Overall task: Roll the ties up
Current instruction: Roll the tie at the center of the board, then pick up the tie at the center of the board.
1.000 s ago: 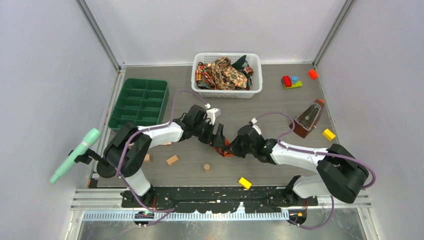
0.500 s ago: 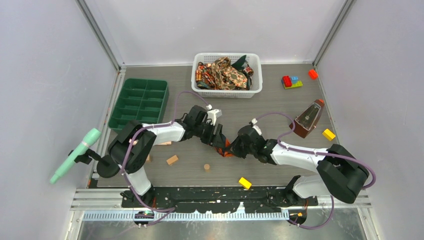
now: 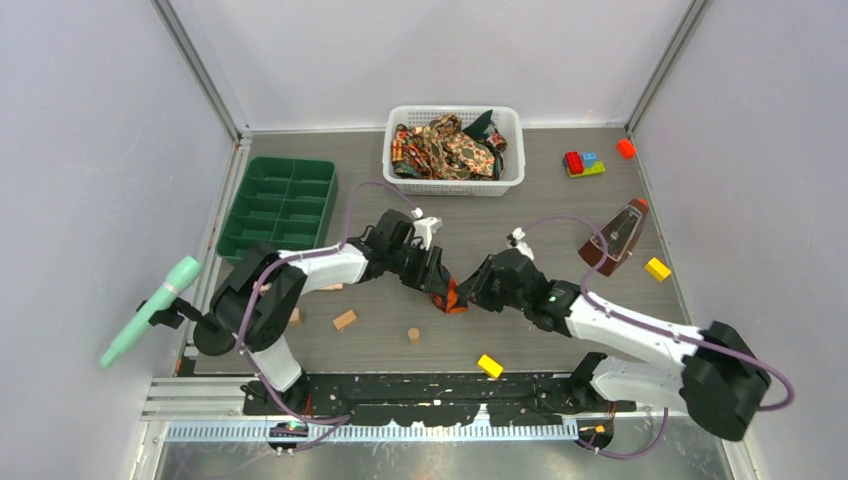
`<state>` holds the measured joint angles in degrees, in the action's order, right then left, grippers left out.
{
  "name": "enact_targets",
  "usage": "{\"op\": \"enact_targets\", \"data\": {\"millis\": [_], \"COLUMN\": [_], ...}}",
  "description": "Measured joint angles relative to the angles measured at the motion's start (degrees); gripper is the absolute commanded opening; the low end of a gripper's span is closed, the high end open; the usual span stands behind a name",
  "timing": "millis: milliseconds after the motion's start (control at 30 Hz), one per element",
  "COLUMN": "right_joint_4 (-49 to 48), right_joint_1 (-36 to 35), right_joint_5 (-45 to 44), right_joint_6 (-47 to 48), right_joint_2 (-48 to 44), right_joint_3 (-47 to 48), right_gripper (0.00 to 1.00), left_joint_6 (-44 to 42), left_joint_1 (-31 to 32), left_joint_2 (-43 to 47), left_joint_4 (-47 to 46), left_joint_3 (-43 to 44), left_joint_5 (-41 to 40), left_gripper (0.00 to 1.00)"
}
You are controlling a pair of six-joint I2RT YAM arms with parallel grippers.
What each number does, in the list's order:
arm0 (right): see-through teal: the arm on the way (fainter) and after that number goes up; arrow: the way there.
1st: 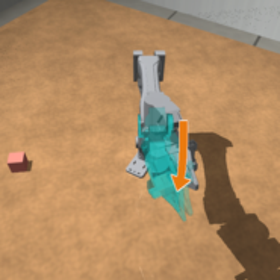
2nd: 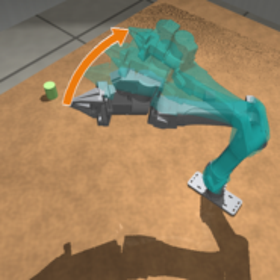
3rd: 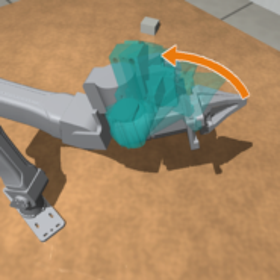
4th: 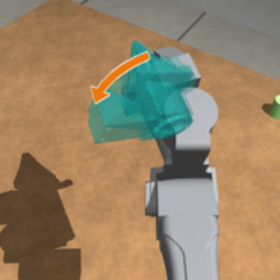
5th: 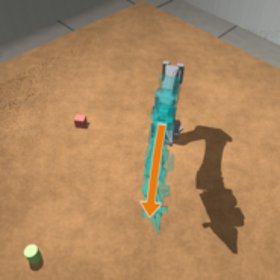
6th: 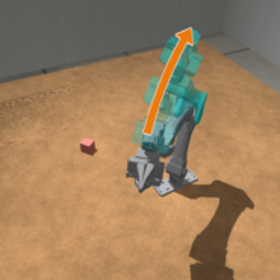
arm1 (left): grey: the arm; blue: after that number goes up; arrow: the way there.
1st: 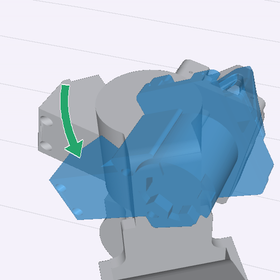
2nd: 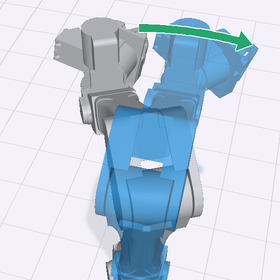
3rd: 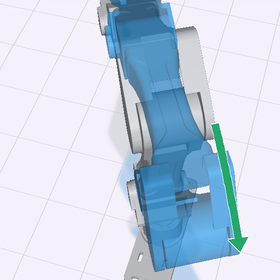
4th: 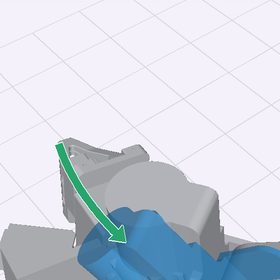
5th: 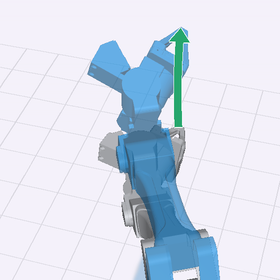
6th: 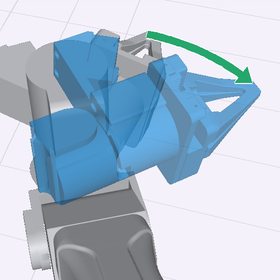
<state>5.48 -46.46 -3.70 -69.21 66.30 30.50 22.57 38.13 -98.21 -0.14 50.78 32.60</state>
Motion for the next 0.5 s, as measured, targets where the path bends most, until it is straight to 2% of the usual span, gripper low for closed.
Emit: {"op": "enact_targets", "data": {"millis": [267, 500], "right_joint_4": [11.04, 16.59], "right_joint_1": [0.0, 0.09], "right_joint_5": [-7.3, -11.54], "right_joint_6": [5.42, 7.06], "right_joint_2": [-14.14, -13.92], "right_joint_3": [4.83, 5.95], "right_gripper": [0.34, 0.35], "left_joint_6": [0.61, 0.94], "left_joint_1": [0.0, 0.0], "left_joint_2": [8.72, 17.05], "left_joint_4": [8.35, 20.85], "left_joint_3": [1.38, 7.98], "left_joint_5": [-7.34, -18.18], "left_gripper": [0.4, 0.39]}}
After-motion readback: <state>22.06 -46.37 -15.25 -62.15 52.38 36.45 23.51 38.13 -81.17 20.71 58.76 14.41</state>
